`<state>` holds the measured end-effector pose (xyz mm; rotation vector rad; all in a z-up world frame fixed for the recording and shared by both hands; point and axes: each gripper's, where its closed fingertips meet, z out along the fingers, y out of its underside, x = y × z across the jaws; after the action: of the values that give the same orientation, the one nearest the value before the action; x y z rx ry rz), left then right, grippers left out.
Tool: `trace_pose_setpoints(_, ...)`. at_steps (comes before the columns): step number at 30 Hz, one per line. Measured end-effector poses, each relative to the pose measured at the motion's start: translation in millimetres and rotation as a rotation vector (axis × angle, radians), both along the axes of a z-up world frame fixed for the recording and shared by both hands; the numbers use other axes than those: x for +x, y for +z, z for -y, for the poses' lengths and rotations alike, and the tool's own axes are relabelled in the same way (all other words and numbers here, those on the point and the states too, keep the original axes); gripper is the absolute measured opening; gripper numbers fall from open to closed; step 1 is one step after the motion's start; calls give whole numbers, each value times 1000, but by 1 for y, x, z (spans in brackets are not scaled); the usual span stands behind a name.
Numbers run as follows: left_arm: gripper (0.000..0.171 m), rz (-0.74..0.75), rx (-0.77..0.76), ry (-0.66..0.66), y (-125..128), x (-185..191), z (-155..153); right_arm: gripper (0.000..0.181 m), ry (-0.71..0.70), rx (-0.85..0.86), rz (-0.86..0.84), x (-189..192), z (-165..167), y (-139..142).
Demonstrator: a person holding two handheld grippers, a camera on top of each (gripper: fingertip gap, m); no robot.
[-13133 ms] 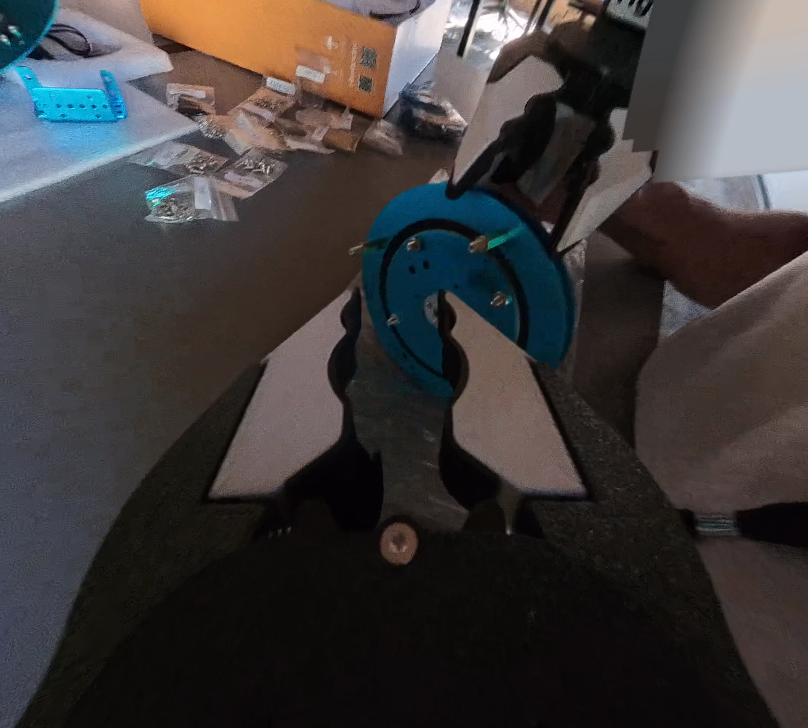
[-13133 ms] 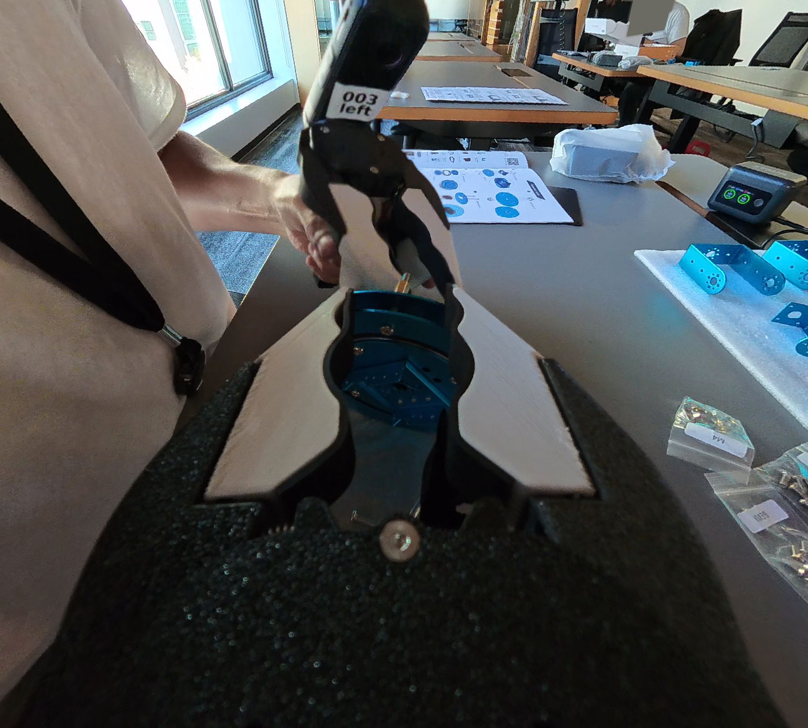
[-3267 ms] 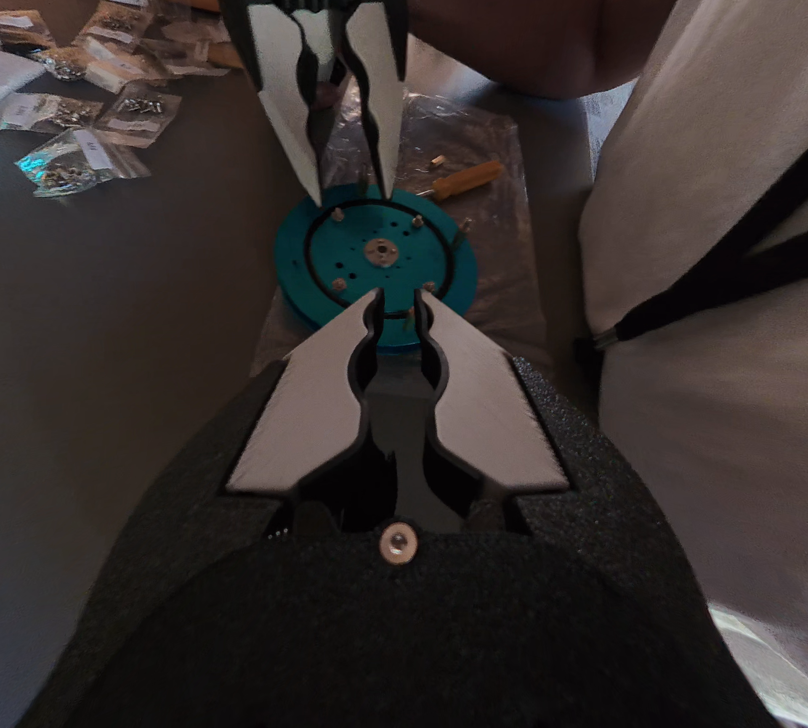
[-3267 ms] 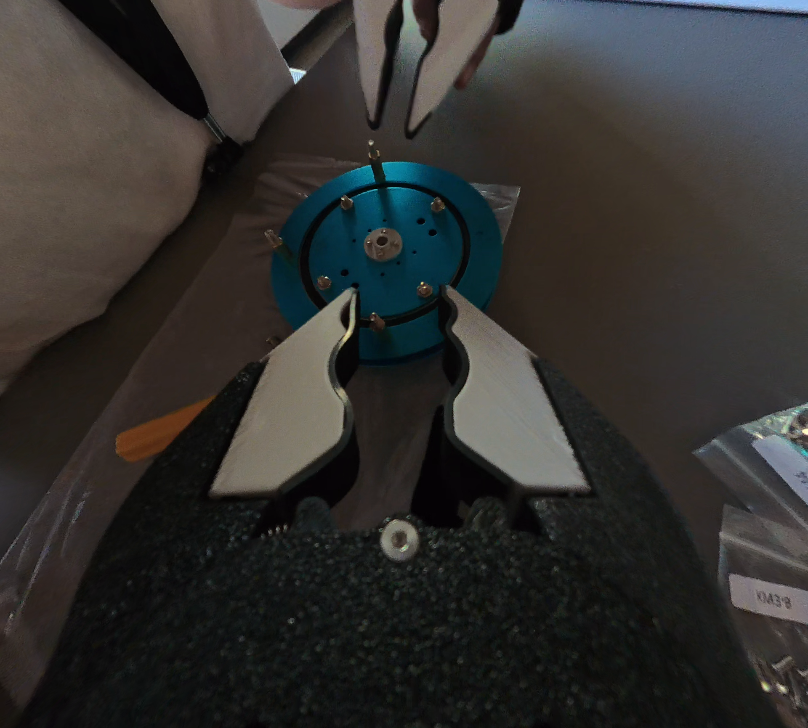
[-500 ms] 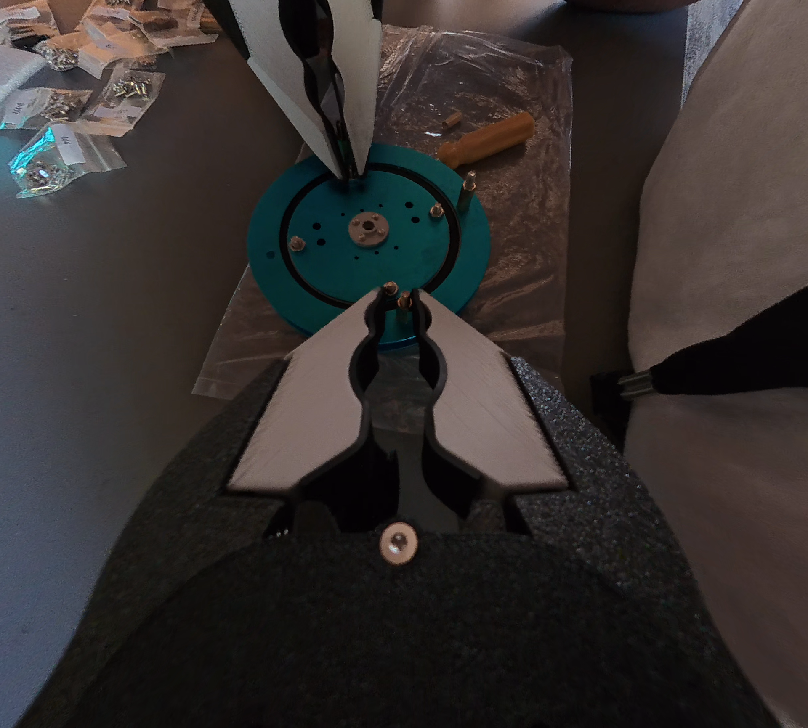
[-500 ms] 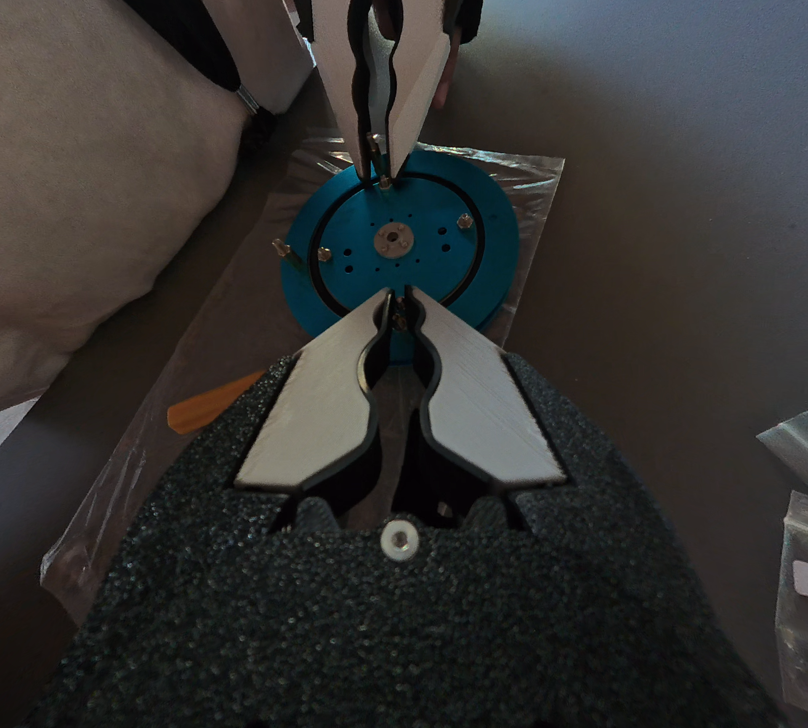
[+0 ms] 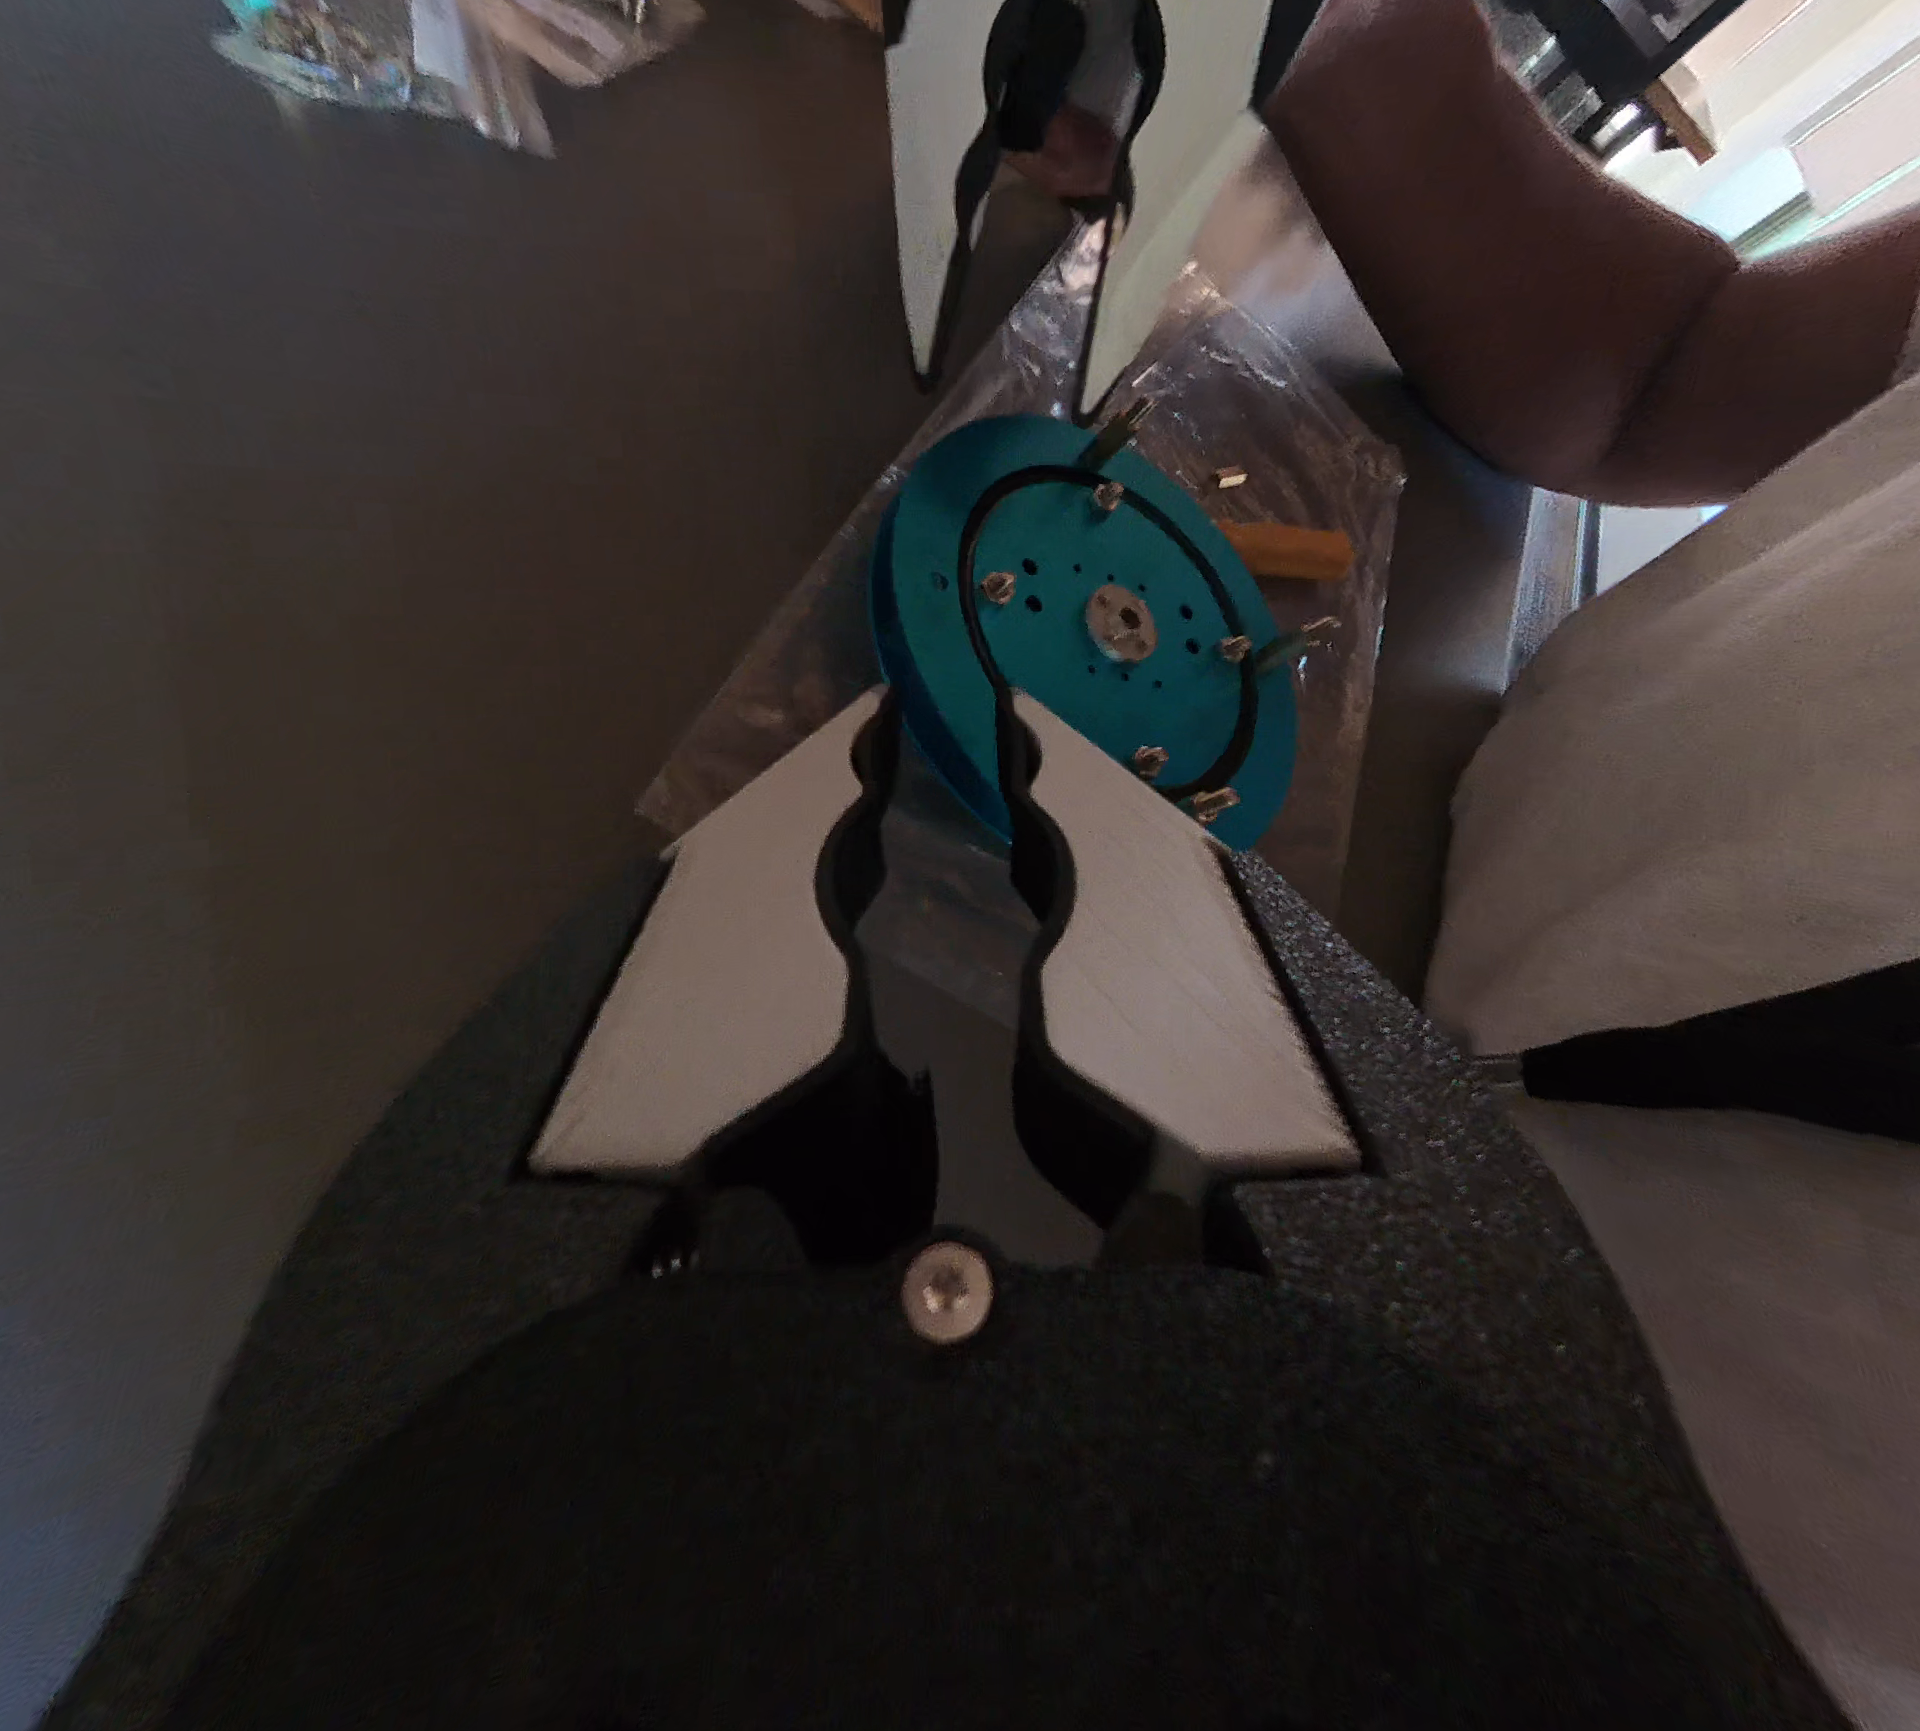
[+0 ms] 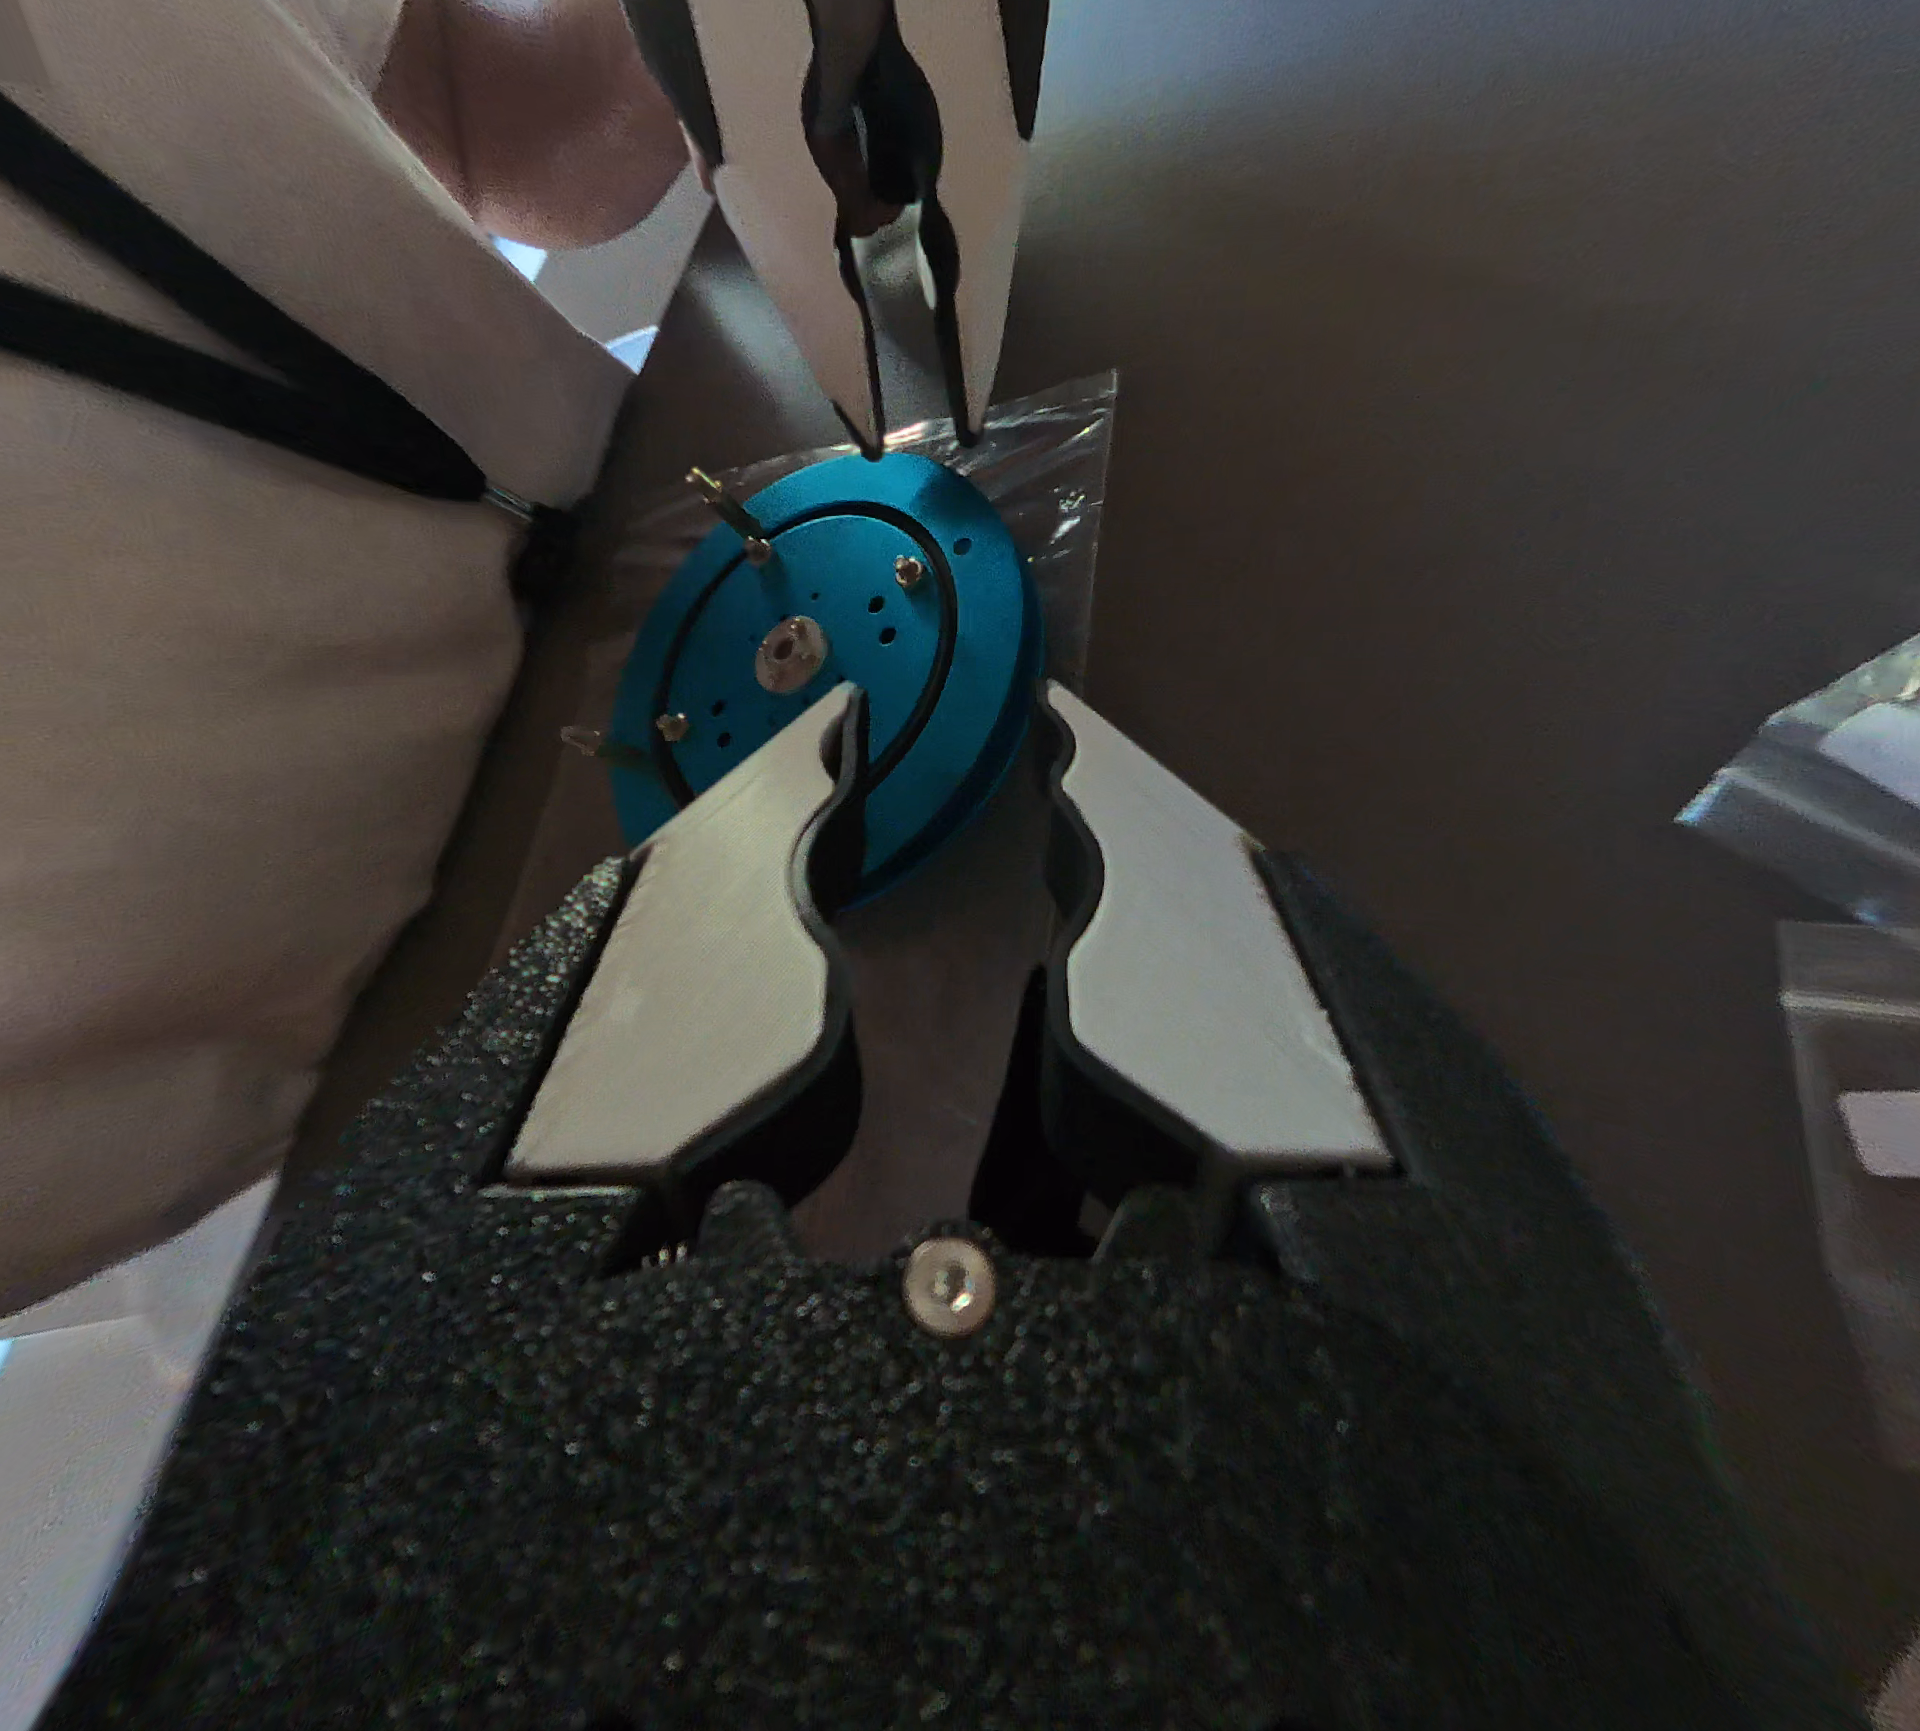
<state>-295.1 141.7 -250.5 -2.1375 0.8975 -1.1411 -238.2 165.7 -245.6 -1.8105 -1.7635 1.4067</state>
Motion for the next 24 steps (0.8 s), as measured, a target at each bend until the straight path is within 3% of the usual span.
trace_pose_setpoints(4,15,-18,-70,-22,-7,2,0,28,27,-11,103,0,4,-18)
trace_pose_setpoints(10,9,15,-113,-79,-3,7,5,11,27,-115,168,-4,10,-13)
trace_pose_setpoints(12,5,57,-90,-104,9,10,10,6,37,-133,128,-3,14,0)
trace_pose_setpoints(15,2,109,9,-132,34,11,17,0,43,-117,-20,-2,27,39)
trace_pose_setpoints(19,2,164,188,-204,65,17,40,0,33,68,-73,5,49,64)
trace_pose_setpoints(21,13,176,293,-178,74,18,42,1,4,144,-70,8,57,68)
trace_pose_setpoints(24,30,161,334,-172,74,20,46,0,-37,228,-72,14,70,71)
